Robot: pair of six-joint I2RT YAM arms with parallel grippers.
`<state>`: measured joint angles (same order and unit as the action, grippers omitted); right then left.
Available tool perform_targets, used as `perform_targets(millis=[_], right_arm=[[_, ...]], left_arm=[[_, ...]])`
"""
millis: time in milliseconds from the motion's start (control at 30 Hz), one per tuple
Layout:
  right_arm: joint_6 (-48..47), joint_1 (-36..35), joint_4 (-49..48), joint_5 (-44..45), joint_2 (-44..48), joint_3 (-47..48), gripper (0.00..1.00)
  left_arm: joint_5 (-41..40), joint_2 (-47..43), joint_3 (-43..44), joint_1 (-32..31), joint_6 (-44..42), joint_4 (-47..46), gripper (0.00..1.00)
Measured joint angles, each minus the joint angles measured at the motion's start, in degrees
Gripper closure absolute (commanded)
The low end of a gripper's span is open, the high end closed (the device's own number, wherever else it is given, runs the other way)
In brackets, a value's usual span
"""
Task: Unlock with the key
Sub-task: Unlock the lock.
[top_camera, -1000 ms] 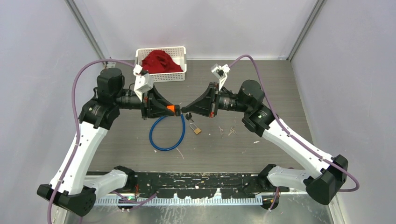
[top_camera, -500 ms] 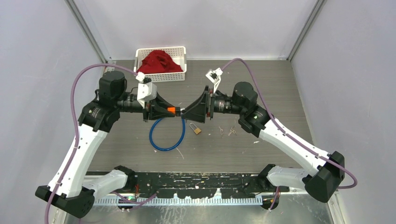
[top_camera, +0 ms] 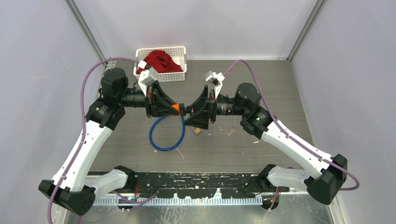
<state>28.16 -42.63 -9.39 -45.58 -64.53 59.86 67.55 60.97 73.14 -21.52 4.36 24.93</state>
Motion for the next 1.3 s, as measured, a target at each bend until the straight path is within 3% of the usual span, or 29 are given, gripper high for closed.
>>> perform_targets(millis=[167,333,433,533,567,633,700,800,1000,1300], right_arm=[[0.9,-0.1,-2.9,-0.2,-1.8,0.0,0.45],[3.7,-0.3,-6.5,0.3,-3.8,0.0,0.51],[5.5,-0.4,-9.2,0.7,-4.4,0.0,0.66],[6.6,-0.5,-10.6,1.0,-4.5,0.0,0.88],[6.5,-0.5,-10.8,1.1,-4.5,0.0,0.93],[6.9,-0.5,-10.9,1.3,-4.5,0.0,0.98],[7.5,-0.6,-10.8,1.2,-4.4,0.0,0.99],[7.7,-1.2,-11.1,1.7,-3.2,-0.1,0.99],[6.9,-1.3,-9.0,2.6,-1.9,-0.3,0.99],[3.2,0.2,-0.8,5.3,-1.1,-0.3,0.99]], left_arm=[[0.1,0.0,-0.5,0.0,5.9,-3.1,1.0],[0.0,0.0,-0.9,0.0,8.5,-4.7,1.0],[-0.1,0.0,-1.1,0.0,9.1,-5.0,1.0],[-0.1,0.0,-1.3,0.0,9.9,-5.4,0.99],[-0.1,-0.1,-1.3,0.0,10.5,-5.5,0.86],[-0.3,-0.3,-1.3,0.0,10.8,-6.0,0.31],[-2.2,-0.5,-1.3,0.0,10.6,-6.4,0.08],[-4.7,-0.5,-1.3,0.9,11.0,-6.0,0.0],[-4.7,-0.6,-1.2,0.8,11.0,-6.0,0.01],[6.6,-2.2,0.1,3.3,13.8,-6.8,0.0]])
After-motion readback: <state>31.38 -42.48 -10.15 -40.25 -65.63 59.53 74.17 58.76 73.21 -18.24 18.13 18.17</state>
